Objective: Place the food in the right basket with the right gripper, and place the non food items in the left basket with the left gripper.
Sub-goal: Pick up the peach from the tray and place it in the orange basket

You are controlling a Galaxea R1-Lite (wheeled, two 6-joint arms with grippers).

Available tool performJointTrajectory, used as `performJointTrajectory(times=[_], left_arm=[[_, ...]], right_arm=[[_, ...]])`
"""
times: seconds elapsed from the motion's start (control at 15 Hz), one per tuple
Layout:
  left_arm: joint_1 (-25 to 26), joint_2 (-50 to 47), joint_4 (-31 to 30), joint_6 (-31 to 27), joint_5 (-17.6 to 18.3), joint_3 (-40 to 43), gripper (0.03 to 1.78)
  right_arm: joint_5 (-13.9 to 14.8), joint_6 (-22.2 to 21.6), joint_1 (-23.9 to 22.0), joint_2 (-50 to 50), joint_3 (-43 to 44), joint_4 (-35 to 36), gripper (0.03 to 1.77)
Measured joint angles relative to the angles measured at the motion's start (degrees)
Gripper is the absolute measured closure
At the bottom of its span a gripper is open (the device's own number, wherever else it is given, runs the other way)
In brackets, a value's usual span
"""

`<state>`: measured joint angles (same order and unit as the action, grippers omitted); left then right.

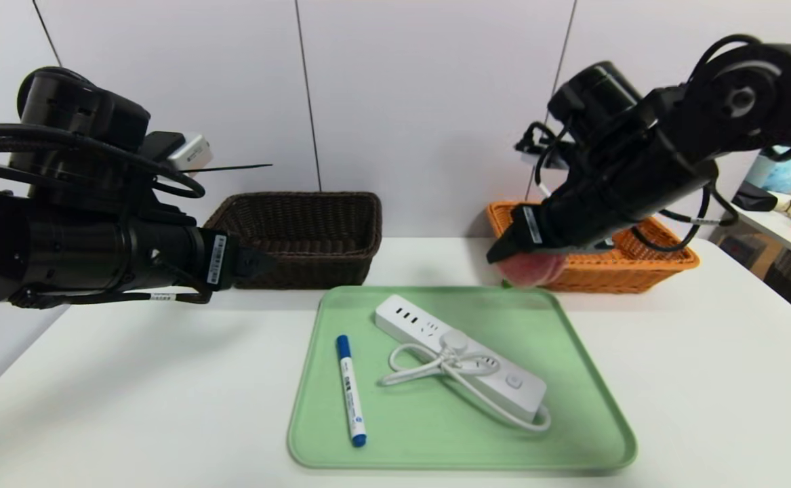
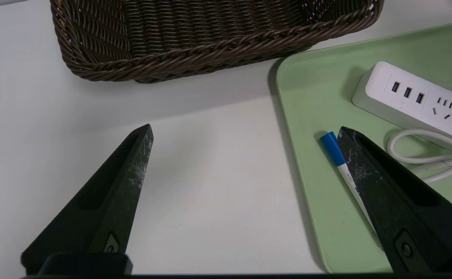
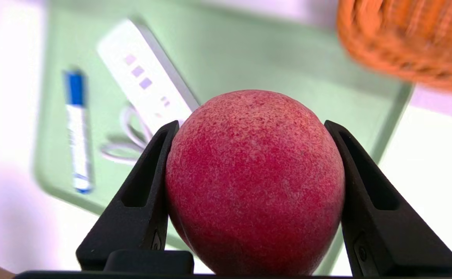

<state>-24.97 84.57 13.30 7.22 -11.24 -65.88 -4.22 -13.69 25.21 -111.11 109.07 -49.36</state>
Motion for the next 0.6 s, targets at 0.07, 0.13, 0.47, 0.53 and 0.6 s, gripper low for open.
performJointTrajectory(times=[0.07, 0.13, 0.47, 0.53, 0.6], left_arm=[[-0.02, -0.15, 0.06, 0.02, -0.02, 0.06, 0.12], [-0.06, -0.26, 0.06, 0.02, -0.02, 0.11, 0.12], [-0.46, -0.78, 0.10, 0.02, -0.02, 0.45, 0.12], [-0.61, -0.85, 0.10, 0.00, -0.02, 0.45, 0.12], [-0.83, -0.85, 0.09, -0.06, -0.02, 0.34, 0.12]], right_arm=[[0.15, -0.63, -1.18, 0.49, 1.62, 2.07, 0.63], [0.89, -1.08, -2.43, 0.72, 2.23, 5.40, 0.63], [7.16, -2.56, -11.68, -2.51, 2.78, 20.29, 0.63], [7.28, -3.23, -13.09, -3.78, 2.82, 21.47, 0.63], [7.33, -4.24, -14.13, -5.24, 2.82, 22.65, 0.63]])
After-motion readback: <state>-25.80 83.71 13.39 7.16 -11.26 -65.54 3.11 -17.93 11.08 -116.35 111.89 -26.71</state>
